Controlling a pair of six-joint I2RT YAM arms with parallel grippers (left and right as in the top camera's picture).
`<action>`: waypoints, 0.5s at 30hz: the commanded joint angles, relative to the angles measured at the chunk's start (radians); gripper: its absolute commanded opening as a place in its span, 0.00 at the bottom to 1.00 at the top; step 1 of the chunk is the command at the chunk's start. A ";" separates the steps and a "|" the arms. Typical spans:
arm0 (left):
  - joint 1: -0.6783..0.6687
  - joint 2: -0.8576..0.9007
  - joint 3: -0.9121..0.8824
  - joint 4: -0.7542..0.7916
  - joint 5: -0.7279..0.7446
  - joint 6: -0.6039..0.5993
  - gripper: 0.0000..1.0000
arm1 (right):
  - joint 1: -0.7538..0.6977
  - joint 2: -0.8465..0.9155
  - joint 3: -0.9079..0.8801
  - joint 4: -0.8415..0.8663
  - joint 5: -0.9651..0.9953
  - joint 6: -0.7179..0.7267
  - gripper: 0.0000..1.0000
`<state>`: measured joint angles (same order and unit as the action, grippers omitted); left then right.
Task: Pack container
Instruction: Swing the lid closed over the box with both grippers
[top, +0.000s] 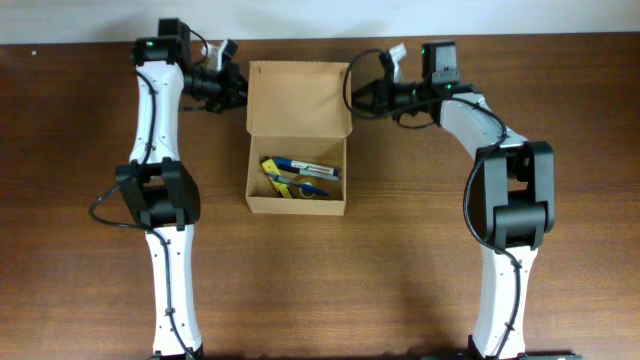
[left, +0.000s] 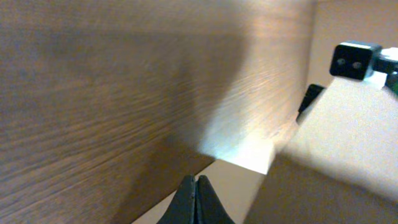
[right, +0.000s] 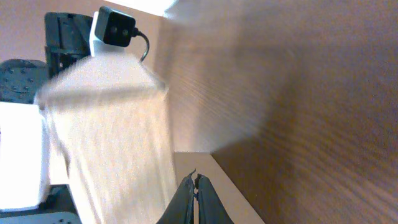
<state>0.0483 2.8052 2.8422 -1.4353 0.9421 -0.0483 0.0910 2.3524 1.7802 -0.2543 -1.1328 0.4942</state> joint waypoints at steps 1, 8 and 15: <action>0.008 0.007 0.126 -0.028 0.061 0.012 0.02 | 0.009 -0.019 0.080 -0.002 -0.068 -0.011 0.04; 0.008 0.007 0.247 -0.129 0.037 0.024 0.02 | 0.041 -0.080 0.106 -0.026 -0.054 -0.019 0.04; 0.007 -0.001 0.296 -0.252 -0.001 0.104 0.02 | 0.092 -0.139 0.110 -0.322 0.134 -0.220 0.04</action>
<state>0.0547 2.8052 3.1168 -1.6474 0.9642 -0.0154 0.1501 2.2921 1.8690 -0.4824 -1.1225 0.4141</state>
